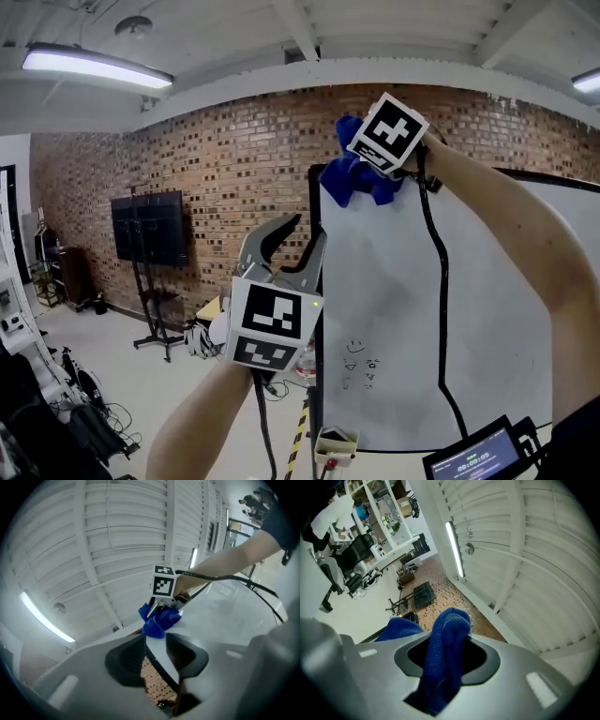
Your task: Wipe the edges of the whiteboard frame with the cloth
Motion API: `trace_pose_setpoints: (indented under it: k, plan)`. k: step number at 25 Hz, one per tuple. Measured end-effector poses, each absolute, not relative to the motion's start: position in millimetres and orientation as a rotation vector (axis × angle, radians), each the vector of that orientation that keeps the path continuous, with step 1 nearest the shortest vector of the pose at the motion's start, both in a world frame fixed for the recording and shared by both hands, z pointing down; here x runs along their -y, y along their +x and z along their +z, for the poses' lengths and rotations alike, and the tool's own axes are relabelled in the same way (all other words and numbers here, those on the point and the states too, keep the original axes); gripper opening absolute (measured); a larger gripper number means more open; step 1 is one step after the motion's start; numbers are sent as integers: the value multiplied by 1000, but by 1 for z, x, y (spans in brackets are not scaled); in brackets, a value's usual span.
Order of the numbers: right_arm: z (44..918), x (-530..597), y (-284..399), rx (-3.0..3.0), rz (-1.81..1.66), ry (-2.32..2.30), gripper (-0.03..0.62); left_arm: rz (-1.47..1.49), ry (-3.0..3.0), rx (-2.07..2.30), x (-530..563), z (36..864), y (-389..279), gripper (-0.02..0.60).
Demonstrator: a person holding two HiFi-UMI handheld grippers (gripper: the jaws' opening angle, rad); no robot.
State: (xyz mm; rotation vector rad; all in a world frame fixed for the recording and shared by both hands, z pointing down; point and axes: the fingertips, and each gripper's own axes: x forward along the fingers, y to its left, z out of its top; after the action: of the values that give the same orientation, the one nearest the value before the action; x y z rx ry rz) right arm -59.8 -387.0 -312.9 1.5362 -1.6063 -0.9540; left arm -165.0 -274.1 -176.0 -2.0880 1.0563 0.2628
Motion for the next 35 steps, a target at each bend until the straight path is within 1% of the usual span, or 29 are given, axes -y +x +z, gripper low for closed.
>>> trace_pose_setpoints:
  k: [5,11,18,26,35]
  plan:
    - [-312,372,-36,1583,-843,1583,149,313,-2200,-981,280,-159,-149,132]
    - [-319,362,-2,1566,-808,1637,146,320,-2280,-895,294,-146,-107,132]
    - [-329,338,50,1546,-734,1718,146,320,-2361,-777,273,-133,-65,132]
    - [-338,292,114,1549,-755,1748,143,275,-2306,-808,221,-163,-20,132]
    - [-310,283,128,1504,-792,1740,141,191,-2268,-833,210,-132,1,132]
